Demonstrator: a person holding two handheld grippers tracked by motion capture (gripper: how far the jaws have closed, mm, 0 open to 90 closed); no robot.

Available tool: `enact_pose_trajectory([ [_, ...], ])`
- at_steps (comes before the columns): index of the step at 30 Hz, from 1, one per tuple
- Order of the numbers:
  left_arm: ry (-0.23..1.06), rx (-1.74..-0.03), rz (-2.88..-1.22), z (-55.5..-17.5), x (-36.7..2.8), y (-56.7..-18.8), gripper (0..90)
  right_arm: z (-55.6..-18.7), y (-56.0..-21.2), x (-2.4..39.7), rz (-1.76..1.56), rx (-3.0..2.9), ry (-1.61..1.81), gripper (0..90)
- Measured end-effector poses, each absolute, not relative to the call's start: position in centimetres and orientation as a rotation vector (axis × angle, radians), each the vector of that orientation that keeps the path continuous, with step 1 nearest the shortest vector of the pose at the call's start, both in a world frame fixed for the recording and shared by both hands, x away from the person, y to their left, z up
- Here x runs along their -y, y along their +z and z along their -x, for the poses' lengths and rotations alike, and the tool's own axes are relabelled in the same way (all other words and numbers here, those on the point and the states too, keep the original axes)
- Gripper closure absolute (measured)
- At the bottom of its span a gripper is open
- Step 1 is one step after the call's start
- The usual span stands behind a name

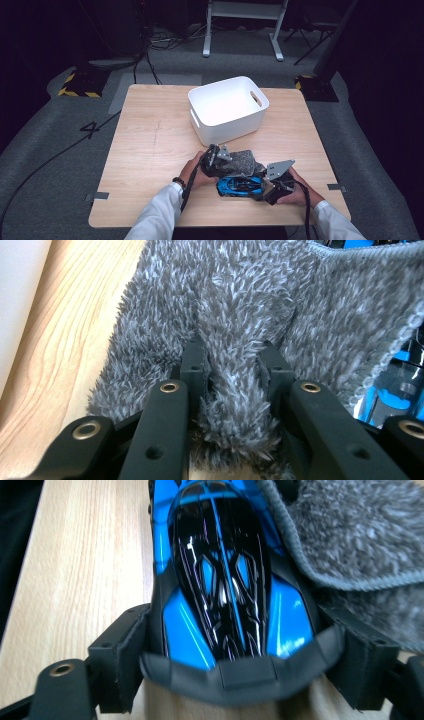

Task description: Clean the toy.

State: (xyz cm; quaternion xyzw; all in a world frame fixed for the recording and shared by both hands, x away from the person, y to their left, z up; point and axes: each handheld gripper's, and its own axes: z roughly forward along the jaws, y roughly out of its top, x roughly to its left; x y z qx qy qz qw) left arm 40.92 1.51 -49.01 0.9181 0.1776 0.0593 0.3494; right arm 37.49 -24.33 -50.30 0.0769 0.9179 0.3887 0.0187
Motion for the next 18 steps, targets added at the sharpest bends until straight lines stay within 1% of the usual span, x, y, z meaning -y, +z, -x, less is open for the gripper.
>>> enact_pose_trajectory([
  [4,0.177,-0.449,-2.389,-40.7,-1.1,-48.9,71.8,-37.3,-50.2,24.0,-0.239,-2.84,1.175,21.4],
  [9,0.195,-0.431,-2.409,-40.4,-1.8,-48.6,74.1,-37.2,-50.1,23.9,-0.232,-2.844,1.152,21.7],
  [10,0.206,-0.43,-2.423,-40.2,-2.2,-48.5,74.4,-37.2,-50.1,23.9,-0.231,-2.844,1.153,21.8],
  [12,0.183,-0.41,-2.449,-39.9,-3.4,-48.5,74.7,-37.1,-50.2,24.1,-0.231,-2.843,1.155,21.9],
  [13,0.169,-0.408,-2.453,-39.6,-4.4,-48.5,74.7,-37.1,-50.1,24.2,-0.231,-2.842,1.154,21.9],
  [18,0.138,-0.403,-2.453,-38.1,-6.5,-48.4,74.7,-37.0,-50.1,24.3,-0.239,-2.84,1.152,22.0],
])
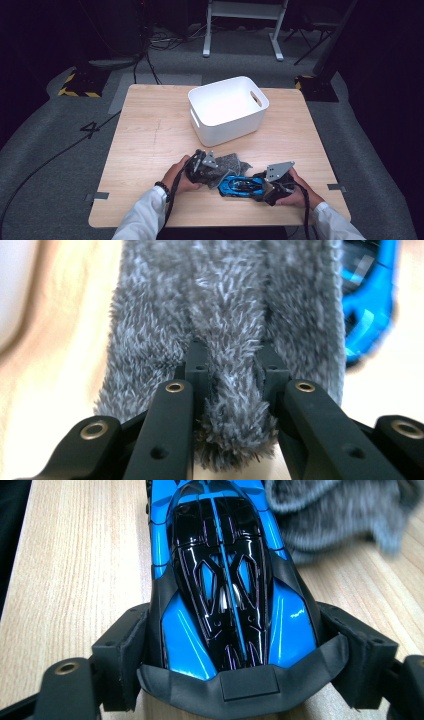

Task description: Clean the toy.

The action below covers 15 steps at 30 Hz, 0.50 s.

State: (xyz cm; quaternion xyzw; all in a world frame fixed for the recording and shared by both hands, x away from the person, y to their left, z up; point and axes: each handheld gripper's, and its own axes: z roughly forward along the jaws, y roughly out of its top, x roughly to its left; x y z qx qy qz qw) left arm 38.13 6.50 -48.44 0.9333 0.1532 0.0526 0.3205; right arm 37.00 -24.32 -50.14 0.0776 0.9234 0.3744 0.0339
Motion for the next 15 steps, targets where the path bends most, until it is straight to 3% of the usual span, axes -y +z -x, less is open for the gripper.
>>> enact_pose_trajectory([
  [10,0.137,-0.333,-2.436,-34.1,-8.3,-47.7,74.7,-36.8,-50.1,24.1,-0.304,-2.818,1.138,21.8],
  [15,0.073,-0.191,-2.444,-31.8,-7.0,-47.9,74.8,-37.0,-50.1,23.8,-0.394,-2.784,1.137,21.6],
])
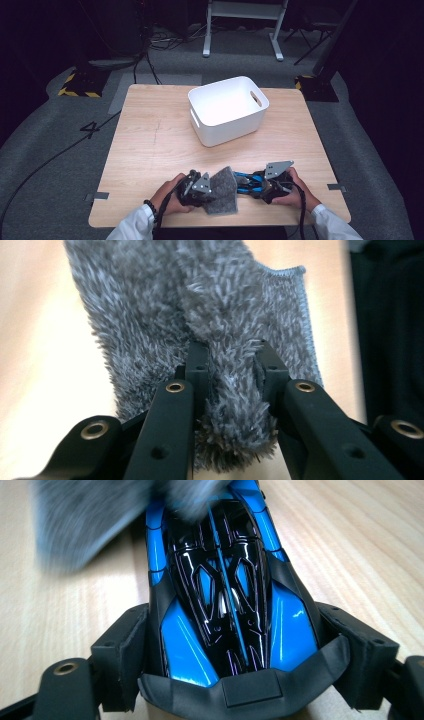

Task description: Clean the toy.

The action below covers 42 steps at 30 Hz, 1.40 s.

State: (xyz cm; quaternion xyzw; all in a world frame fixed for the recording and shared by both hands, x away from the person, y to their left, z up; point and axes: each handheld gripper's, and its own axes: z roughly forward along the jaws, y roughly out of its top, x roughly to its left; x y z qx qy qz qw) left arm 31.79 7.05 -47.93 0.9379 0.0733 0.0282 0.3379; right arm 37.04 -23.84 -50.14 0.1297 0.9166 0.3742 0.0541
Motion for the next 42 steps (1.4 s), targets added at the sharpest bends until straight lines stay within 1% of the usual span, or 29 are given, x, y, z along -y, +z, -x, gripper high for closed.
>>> enact_pose_trajectory([
  [3,0.036,-0.145,-2.44,-31.4,-5.1,-48.3,74.7,-37.3,-50.2,23.4,-0.448,-2.759,1.128,21.7],
  [6,0.059,-0.139,-2.455,-31.6,-3.0,-48.7,74.6,-37.4,-50.2,22.9,-0.469,-2.748,1.13,21.7],
  [9,0.075,-0.155,-2.452,-32.2,-2.2,-48.8,74.8,-37.4,-50.2,22.8,-0.462,-2.749,1.142,22.1],
  [14,0.094,-0.197,-2.444,-33.1,-2.0,-48.9,75.5,-37.5,-50.2,23.4,-0.436,-2.772,1.182,24.2],
  [16,0.113,-0.204,-2.459,-33.5,-2.2,-48.8,75.8,-37.3,-50.2,23.5,-0.422,-2.777,1.167,24.6],
  [20,0.107,-0.245,-2.462,-34.2,-3.3,-48.7,76.1,-37.3,-50.1,23.6,-0.424,-2.779,1.161,24.7],
  [23,0.135,-0.253,-2.478,-34.4,-4.1,-48.5,76.1,-37.3,-50.1,23.6,-0.422,-2.783,1.152,24.7],
  [28,0.154,-0.303,-2.469,-35.1,-5.7,-48.5,76.0,-37.3,-50.0,23.7,-0.42,-2.789,1.144,24.7],
  [30,0.172,-0.338,-2.473,-35.5,-6.5,-48.4,75.9,-37.3,-50.0,23.8,-0.419,-2.794,1.142,24.7],
  [33,0.247,-0.428,-2.471,-36.3,-7.8,-48.2,76.0,-37.2,-50.0,24.1,-0.415,-2.799,1.138,24.7],
  [35,0.281,-0.529,-2.437,-37.1,-8.8,-48.4,76.1,-37.2,-49.9,24.4,-0.406,-2.81,1.144,24.7],
  [36,0.271,-0.568,-2.421,-37.5,-9.3,-48.4,76.0,-37.2,-50.0,24.6,-0.395,-2.814,1.153,24.7],
  [39,0.253,-0.594,-2.387,-38.0,-9.5,-48.4,75.9,-36.9,-50.0,25.0,-0.358,-2.834,1.173,24.7],
  [42,0.262,-0.581,-2.386,-38.0,-8.3,-48.4,75.6,-36.6,-50.0,25.0,-0.324,-2.848,1.192,24.7],
])
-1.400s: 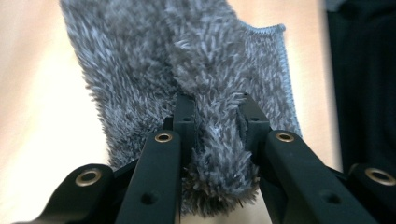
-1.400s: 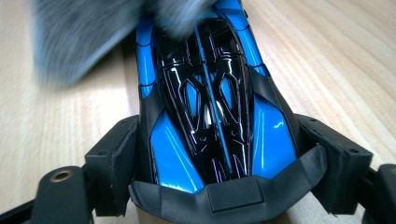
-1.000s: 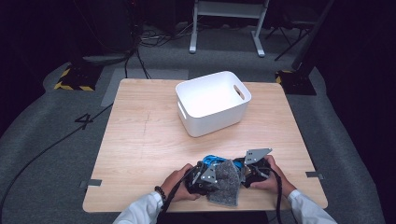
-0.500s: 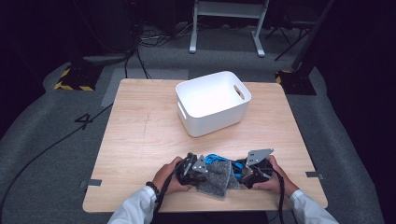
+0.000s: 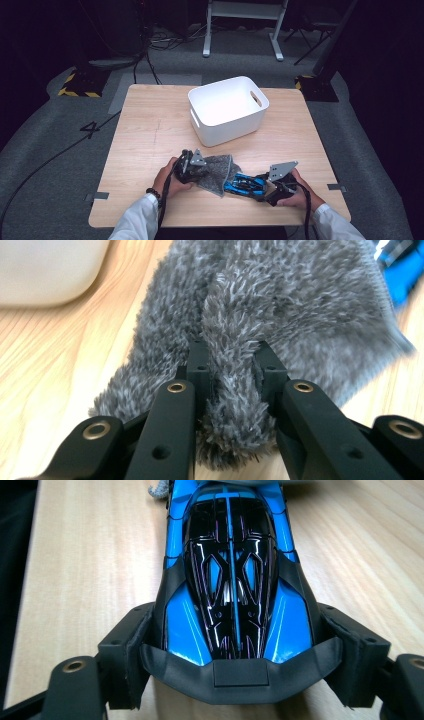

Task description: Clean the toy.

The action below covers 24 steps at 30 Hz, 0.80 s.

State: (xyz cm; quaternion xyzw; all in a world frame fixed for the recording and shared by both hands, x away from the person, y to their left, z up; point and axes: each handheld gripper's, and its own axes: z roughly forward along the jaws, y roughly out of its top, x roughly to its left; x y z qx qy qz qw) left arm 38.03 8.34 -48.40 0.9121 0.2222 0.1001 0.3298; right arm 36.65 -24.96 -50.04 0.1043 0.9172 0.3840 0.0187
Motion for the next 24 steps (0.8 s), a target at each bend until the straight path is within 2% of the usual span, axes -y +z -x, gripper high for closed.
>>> enact_pose_trajectory([
  [7,0.268,-0.52,-2.387,-39.0,-4.3,-48.1,75.3,-36.1,-50.1,23.8,-0.23,-2.883,1.207,24.7],
  [14,0.254,-0.353,-2.497,-39.2,-0.8,-48.2,75.2,-35.9,-50.0,23.0,-0.191,-2.892,1.189,24.7],
  [24,0.16,-0.345,-2.529,-39.1,-4.3,-48.0,76.0,-35.8,-49.9,23.4,-0.18,-2.888,1.156,24.7],
])
